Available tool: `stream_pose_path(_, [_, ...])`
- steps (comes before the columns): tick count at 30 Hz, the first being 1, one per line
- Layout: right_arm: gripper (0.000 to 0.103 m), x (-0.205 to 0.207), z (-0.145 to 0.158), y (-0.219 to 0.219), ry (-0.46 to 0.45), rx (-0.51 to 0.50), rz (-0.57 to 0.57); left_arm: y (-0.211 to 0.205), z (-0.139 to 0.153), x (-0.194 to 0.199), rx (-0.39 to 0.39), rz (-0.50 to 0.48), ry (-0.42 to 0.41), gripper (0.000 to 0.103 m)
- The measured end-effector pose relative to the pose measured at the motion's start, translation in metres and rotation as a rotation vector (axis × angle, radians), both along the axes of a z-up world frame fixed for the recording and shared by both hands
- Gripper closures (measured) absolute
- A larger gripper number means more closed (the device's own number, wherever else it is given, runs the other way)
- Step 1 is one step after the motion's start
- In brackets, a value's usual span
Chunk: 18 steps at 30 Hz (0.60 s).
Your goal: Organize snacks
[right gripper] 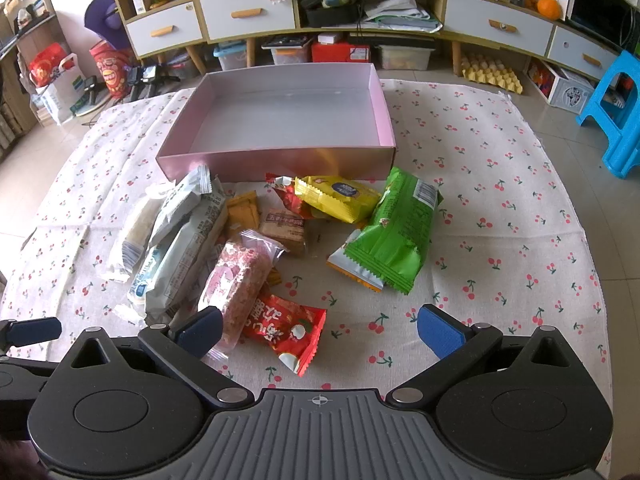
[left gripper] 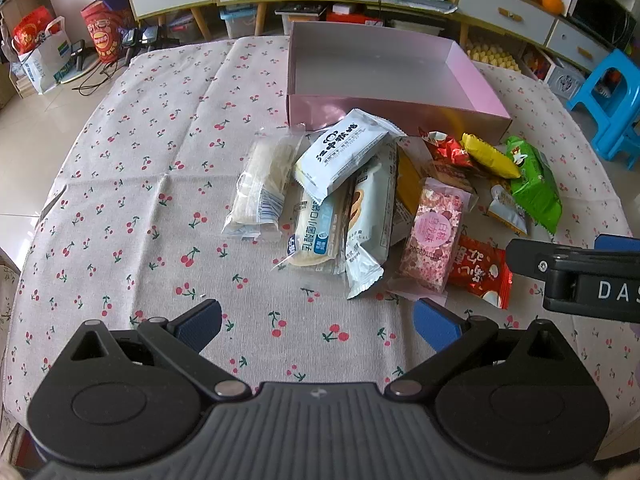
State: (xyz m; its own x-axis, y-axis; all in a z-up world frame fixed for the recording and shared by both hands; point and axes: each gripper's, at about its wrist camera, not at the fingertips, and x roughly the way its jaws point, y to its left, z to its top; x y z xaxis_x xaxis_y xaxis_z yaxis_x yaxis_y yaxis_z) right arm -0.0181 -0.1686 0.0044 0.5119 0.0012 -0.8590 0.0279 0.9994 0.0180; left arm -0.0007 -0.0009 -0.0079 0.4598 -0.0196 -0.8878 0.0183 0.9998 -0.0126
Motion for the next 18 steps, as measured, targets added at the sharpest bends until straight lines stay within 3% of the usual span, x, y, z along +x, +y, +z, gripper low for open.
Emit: stream_pose_path(18, [0.000, -0.0003, -0.0005, 0.0003, 0.004, 0.002, 0.000, 0.0000, 0.0000, 0.0001, 0.001, 0.000, 0.000, 0.000])
